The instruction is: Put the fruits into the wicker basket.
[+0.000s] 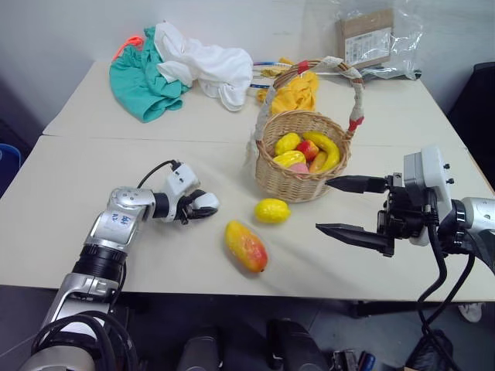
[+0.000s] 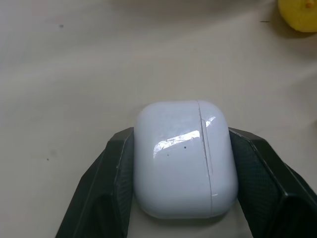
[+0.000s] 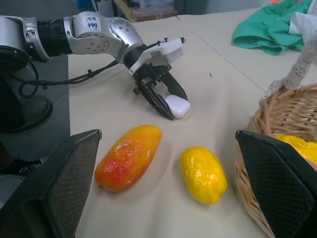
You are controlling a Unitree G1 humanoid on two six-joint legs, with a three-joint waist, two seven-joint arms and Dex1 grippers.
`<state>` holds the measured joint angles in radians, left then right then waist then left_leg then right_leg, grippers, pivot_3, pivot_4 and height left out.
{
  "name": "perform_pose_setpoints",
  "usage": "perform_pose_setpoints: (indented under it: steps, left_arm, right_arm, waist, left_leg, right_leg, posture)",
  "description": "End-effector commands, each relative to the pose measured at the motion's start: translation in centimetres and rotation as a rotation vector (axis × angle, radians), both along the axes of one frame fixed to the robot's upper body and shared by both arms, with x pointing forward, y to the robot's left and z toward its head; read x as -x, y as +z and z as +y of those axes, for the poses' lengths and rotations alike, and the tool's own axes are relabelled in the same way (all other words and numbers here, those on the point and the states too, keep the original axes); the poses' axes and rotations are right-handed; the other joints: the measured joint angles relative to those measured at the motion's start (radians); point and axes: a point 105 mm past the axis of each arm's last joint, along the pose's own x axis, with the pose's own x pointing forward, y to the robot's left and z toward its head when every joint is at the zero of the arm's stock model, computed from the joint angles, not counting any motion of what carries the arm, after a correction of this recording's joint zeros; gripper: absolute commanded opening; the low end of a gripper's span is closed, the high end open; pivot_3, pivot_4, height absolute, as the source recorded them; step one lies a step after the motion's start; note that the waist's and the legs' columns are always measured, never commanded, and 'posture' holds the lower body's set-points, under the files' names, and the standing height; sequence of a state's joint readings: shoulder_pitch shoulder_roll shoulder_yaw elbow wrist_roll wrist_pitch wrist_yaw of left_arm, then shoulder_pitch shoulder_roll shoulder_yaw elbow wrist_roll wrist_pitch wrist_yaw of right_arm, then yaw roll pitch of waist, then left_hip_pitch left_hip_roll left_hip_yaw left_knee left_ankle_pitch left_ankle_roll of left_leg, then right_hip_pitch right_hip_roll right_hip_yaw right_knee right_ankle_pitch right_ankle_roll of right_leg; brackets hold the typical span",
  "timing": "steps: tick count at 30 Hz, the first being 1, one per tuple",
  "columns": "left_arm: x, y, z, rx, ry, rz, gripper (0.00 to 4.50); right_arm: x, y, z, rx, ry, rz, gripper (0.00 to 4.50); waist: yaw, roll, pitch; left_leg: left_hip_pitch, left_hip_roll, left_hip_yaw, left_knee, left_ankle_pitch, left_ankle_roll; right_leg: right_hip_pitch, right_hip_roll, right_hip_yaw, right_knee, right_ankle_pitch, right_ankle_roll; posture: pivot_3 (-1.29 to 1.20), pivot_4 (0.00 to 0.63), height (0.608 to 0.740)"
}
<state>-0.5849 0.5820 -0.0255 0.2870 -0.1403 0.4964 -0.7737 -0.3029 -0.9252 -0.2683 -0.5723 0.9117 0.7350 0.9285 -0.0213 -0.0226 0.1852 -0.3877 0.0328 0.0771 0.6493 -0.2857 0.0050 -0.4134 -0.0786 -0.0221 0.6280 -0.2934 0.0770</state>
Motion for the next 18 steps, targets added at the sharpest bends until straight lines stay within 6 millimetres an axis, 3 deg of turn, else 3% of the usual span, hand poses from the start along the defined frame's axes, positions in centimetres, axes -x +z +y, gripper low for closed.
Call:
perform_pose_setpoints:
  steps: [1,4,7,8,15,18]
  left_arm:
    - [0.6,0.6,10.2,0.027,0.545,-0.056,2.37]
    - [4.0,-0.4,16.0,-0.026,0.826,-0.037,2.37]
    - [6.7,-1.5,19.1,-0.049,0.982,0.004,2.37]
    - [7.2,-1.8,19.4,-0.047,1.005,0.012,2.37]
    - [8.7,-1.4,20.0,-0.016,1.056,0.001,4.48]
    - [9.6,0.0,20.2,0.026,1.030,-0.028,4.48]
  right_arm:
    - [0.2,1.0,0.9,-0.034,0.064,-0.027,4.50]
    - [0.2,0.8,1.4,-0.031,0.098,-0.021,4.50]
    - [-0.2,0.6,1.7,-0.039,0.120,-0.009,4.50]
    - [-0.5,0.4,1.8,-0.039,0.123,-0.005,4.50]
    - [-1.7,-0.7,2.1,-0.004,0.125,0.018,4.50]
    - [-1.5,-1.0,2.0,-0.001,0.139,0.030,4.50]
  waist:
    - [-0.012,0.000,0.000]
    - [-0.022,0.000,0.000]
    - [-0.018,0.000,0.000]
    - [-0.013,0.000,0.000]
    - [-0.006,0.000,0.000]
    - [-0.011,0.000,0.000]
  left_leg:
    - [0.000,0.000,0.000,0.000,0.000,0.000]
    - [0.001,0.002,0.000,-0.002,-0.001,-0.001]
    - [0.002,0.002,0.000,-0.002,-0.001,-0.002]
    - [0.002,0.002,0.000,-0.001,-0.001,-0.002]
    - [0.003,0.001,0.000,-0.003,-0.003,-0.005]
    - [0.002,0.001,0.000,-0.003,-0.003,-0.005]
  right_leg:
    - [0.000,0.000,0.000,0.000,0.000,0.000]
    - [0.000,0.001,0.000,0.000,0.000,0.000]
    - [0.000,0.001,0.000,0.000,0.000,0.000]
    - [0.000,0.000,0.000,0.000,0.000,0.000]
    - [0.001,-0.003,0.001,-0.001,-0.001,-0.002]
    - [-0.001,-0.003,0.001,-0.002,-0.001,-0.003]
  posture:
    - [0.00,0.150,0.740]
    - [0.00,0.150,0.740]
    - [0.00,0.150,0.740]
    - [0.00,0.150,0.740]
    - [0.00,0.150,0.740]
    - [0.00,0.150,0.740]
